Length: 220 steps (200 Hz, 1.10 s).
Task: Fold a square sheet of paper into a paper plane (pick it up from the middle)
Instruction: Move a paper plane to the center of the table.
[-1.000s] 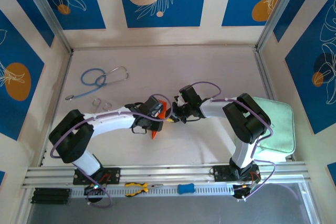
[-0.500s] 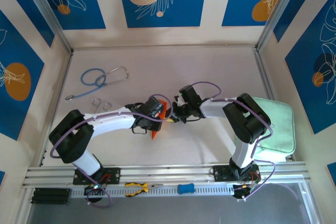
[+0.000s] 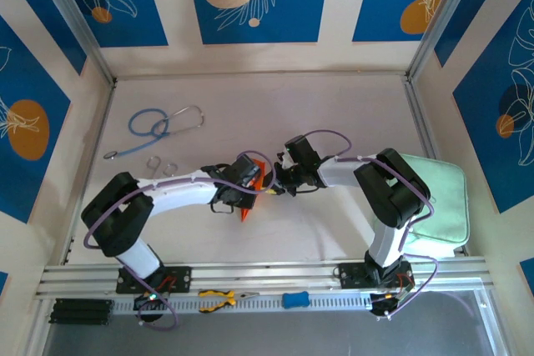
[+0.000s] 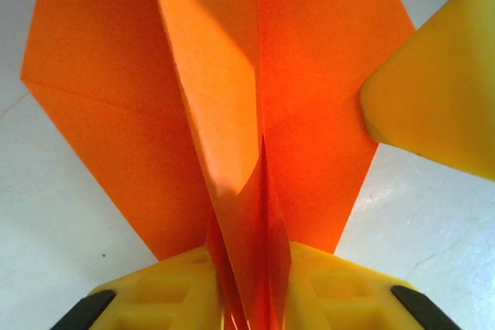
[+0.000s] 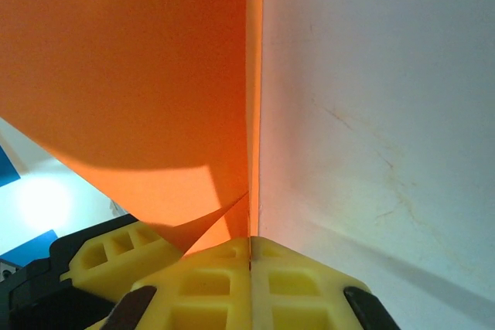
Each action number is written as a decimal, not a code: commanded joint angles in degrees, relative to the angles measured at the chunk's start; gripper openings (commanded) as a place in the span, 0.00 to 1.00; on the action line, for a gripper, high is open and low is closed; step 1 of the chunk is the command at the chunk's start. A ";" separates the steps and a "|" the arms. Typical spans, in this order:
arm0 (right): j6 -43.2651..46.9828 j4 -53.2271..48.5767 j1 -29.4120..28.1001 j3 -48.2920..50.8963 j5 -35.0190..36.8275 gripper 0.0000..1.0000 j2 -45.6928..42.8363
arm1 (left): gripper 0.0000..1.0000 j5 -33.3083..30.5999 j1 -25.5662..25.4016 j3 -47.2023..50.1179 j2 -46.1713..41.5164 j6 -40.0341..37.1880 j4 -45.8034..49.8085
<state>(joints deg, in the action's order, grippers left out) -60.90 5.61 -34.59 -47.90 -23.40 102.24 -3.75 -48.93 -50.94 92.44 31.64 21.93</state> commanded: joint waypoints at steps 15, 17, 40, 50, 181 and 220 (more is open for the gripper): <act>1.05 -1.60 0.31 -0.44 -1.44 0.06 -0.19 | 0.25 -0.43 -0.56 -1.31 0.87 -1.15 -0.53; 1.05 -1.59 0.31 -0.44 -1.40 0.06 -0.19 | 0.25 -0.39 -0.56 -1.35 0.93 -1.16 -0.61; 1.13 -1.68 0.30 -0.50 -1.44 0.07 -0.19 | 0.23 -0.32 -0.57 -2.01 1.82 -1.14 -0.16; 1.14 -1.62 0.34 -0.48 -1.39 0.07 -0.06 | 0.22 0.17 -0.56 -2.10 1.98 -1.21 -0.46; 5.52 -11.06 4.81 2.19 3.74 0.35 -10.11 | 0.14 -3.86 -1.13 -6.51 5.67 3.39 4.74; 6.07 -12.66 9.02 6.93 4.43 0.37 -17.51 | 0.13 -6.25 -2.74 -11.71 9.60 8.73 9.09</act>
<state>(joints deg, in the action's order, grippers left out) -56.40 -3.07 -27.42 -43.88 -19.81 88.12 -6.94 -50.19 -58.78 99.57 36.01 26.09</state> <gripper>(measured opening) 0.368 0.130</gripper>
